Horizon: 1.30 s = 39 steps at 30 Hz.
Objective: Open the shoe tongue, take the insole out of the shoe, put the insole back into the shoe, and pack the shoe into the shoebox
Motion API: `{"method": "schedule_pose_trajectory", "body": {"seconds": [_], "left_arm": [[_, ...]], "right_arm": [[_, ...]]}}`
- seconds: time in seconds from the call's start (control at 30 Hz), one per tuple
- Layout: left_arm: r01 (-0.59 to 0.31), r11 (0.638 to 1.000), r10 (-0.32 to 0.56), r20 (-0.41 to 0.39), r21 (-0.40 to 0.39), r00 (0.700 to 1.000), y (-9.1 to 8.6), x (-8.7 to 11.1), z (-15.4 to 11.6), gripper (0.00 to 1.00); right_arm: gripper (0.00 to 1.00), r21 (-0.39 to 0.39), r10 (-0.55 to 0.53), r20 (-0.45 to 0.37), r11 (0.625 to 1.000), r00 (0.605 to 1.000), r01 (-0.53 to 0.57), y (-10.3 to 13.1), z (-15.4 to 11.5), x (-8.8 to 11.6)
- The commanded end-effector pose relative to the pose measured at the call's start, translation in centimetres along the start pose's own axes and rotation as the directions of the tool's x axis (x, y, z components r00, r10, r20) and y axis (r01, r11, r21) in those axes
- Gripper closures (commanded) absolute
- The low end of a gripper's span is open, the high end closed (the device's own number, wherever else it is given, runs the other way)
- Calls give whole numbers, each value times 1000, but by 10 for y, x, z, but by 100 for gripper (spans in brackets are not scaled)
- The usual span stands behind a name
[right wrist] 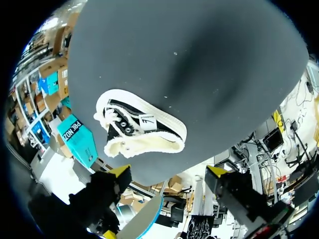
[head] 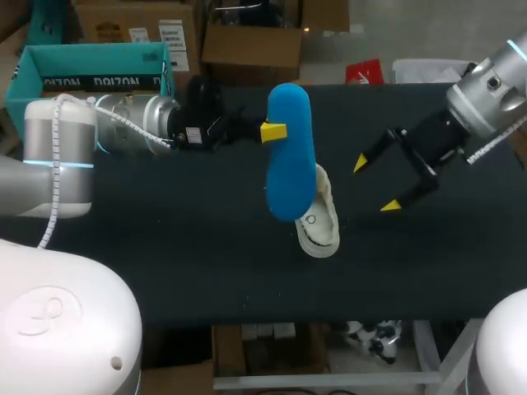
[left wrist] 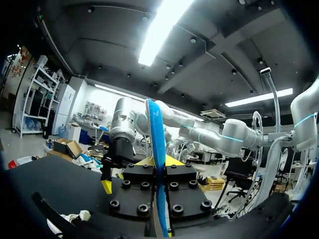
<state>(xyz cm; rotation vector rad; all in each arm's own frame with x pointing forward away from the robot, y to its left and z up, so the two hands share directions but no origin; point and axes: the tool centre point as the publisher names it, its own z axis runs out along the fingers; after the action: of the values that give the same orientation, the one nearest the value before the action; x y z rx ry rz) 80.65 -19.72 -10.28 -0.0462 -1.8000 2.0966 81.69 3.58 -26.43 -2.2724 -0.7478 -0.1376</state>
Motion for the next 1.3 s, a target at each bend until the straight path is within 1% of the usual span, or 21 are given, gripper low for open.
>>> {"method": "schedule_pose_trajectory", "body": {"seconds": [0.03,0.07,0.1,0.17,0.2,0.23,0.33,0.4,0.43,0.5,0.53,0.93,0.97,1.03,1.07,1.1,1.13,1.17,1.2,1.23,1.3], "left_arm": [[0,1000,0,2,3,1000,1,0,1,100],[0,1000,0,2,3,1000,1,0,1,100],[0,1000,0,2,3,1000,1,0,1,100],[0,1000,0,2,3,1000,1,0,1,100],[0,1000,0,2,3,1000,1,0,1,100],[0,1000,0,2,3,1000,1,0,1,100],[0,1000,0,2,3,1000,1,0,1,100],[0,1000,0,2,3,1000,1,0,1,100],[0,1000,0,2,3,1000,1,0,1,100],[0,1000,0,2,3,1000,1,0,1,100],[0,1000,0,2,3,1000,1,0,1,100],[0,1000,0,2,3,1000,1,0,1,100],[-32,999,32,2,17,1000,2,0,3,100],[-81,997,81,-32,17,996,3,0,5,100],[-112,993,113,-22,20,993,5,-1,6,100],[-129,992,130,-41,16,991,6,-2,6,100],[-159,987,160,-39,22,986,8,-2,7,100],[-182,983,183,-40,20,982,10,-4,7,100],[-193,981,194,-63,20,979,13,-5,7,100],[-213,977,214,-50,25,976,17,-8,8,100],[-239,971,240,-60,20,969,22,-13,10,100]], "right_arm": [[0,4,150,-30,989,988,-150,-4,9,7],[0,22,176,-58,984,983,-175,-6,10,7],[0,13,195,-69,981,978,-194,-7,11,7],[0,22,234,-126,972,964,-233,-12,13,7],[0,13,246,-149,969,958,-247,-14,14,7],[0,20,262,-185,965,947,-263,-16,15,6],[0,59,337,-233,941,912,-332,-18,18,4],[0,107,413,-239,911,879,-399,-18,22,2],[0,140,470,-234,883,851,-449,-17,24,1],[0,175,558,-237,829,795,-531,-18,27,0],[0,170,572,-226,820,788,-547,-20,29,0],[0,170,572,-226,820,788,-547,-20,29,0],[0,191,577,-223,816,786,-545,-19,28,2],[0,246,580,-216,811,785,-531,-18,28,6],[0,251,591,-212,802,778,-541,-17,28,7],[0,255,603,-212,794,769,-552,-16,29,9],[0,276,614,-209,783,761,-557,-16,30,10],[0,288,616,-211,781,759,-554,-15,31,11],[0,309,620,-212,776,755,-550,-15,31,12],[0,320,623,-215,772,752,-549,-15,32,14],[0,352,625,-218,766,749,-537,-15,33,17]]}}
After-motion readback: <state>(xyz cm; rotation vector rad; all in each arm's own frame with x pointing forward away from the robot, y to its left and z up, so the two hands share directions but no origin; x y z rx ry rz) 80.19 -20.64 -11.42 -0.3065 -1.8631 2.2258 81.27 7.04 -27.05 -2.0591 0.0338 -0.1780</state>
